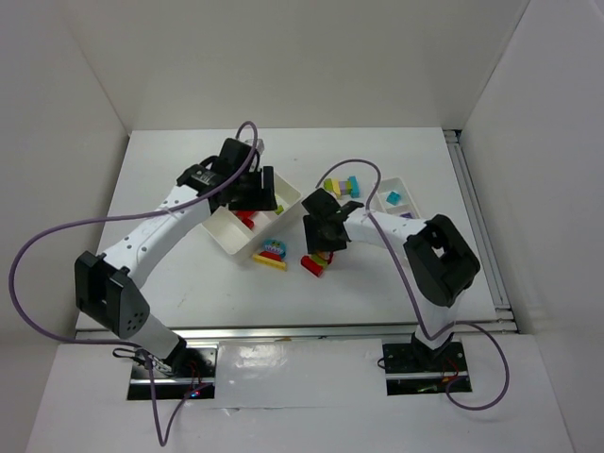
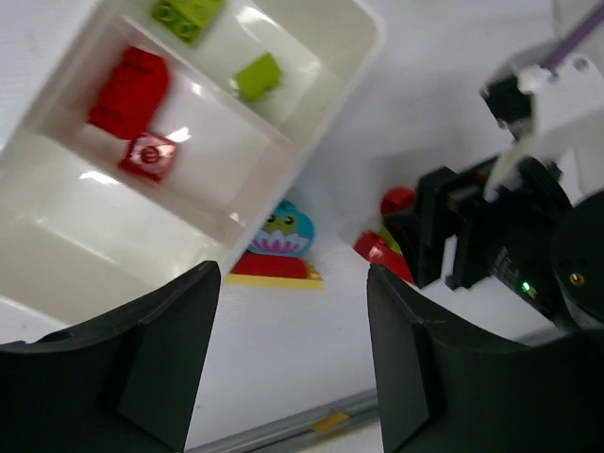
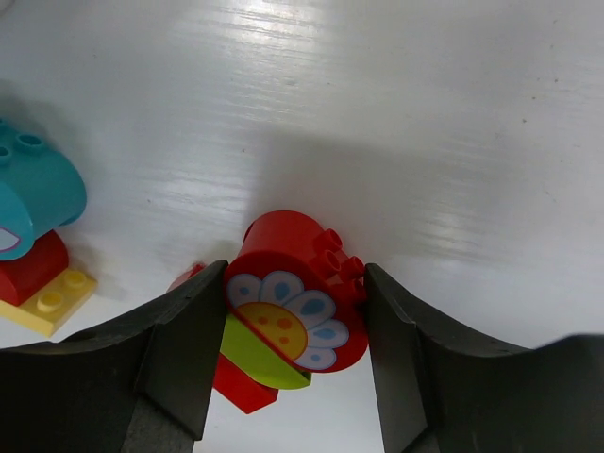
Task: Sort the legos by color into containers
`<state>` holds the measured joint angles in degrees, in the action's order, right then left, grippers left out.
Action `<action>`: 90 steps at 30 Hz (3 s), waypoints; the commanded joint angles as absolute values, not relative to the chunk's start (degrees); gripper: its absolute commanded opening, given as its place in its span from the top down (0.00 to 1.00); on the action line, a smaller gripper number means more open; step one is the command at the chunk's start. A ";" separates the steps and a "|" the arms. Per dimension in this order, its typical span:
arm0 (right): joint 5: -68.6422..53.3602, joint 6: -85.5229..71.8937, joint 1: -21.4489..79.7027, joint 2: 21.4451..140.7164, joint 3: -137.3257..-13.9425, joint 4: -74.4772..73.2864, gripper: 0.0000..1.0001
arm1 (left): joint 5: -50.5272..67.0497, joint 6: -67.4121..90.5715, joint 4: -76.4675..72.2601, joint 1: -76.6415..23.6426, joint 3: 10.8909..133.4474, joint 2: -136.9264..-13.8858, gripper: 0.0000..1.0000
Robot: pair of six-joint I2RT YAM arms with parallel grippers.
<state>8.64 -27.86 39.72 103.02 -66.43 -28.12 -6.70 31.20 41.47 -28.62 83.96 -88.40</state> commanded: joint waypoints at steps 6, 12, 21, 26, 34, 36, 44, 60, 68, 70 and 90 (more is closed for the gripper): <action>9.76 -26.81 34.46 90.98 -67.24 -29.79 0.69 | 25.47 23.21 36.84 -25.58 86.92 -92.54 0.21; 3.01 -27.59 28.23 82.36 -64.78 -26.99 0.69 | 47.00 30.39 25.69 -25.58 81.32 -95.27 0.08; 0.44 -30.15 27.60 80.60 -65.91 -25.84 0.69 | 51.24 40.52 9.32 -27.24 75.15 -96.85 0.02; -0.96 -30.15 26.90 81.21 -65.92 -25.84 0.69 | 51.24 42.54 4.92 -27.77 75.76 -101.33 0.02; -2.90 -30.15 26.37 80.68 -65.92 -25.84 0.69 | 51.33 41.92 4.31 -27.77 77.96 -106.52 0.14; -2.90 -30.15 25.75 80.68 -65.92 -25.84 0.69 | 51.33 42.53 3.70 -27.77 77.96 -107.05 0.21; -5.19 -29.62 25.75 81.83 -65.92 -25.84 0.69 | 53.09 44.74 0.09 -27.77 77.96 -108.28 0.34; 0.17 -34.19 18.81 78.76 -64.34 -28.91 0.72 | 51.07 37.79 11.16 -27.25 78.84 -107.49 1.00; 0.18 -34.19 18.81 79.37 -64.34 -29.53 0.72 | 42.41 34.37 19.67 -22.70 80.14 -99.69 1.00; 0.18 -34.19 18.81 79.37 -64.34 -29.53 0.72 | 35.20 32.79 24.76 -20.31 82.17 -97.92 1.00; -0.35 -32.52 18.81 80.42 -64.86 -29.53 0.72 | 7.65 29.71 40.78 -12.74 93.52 -107.40 0.48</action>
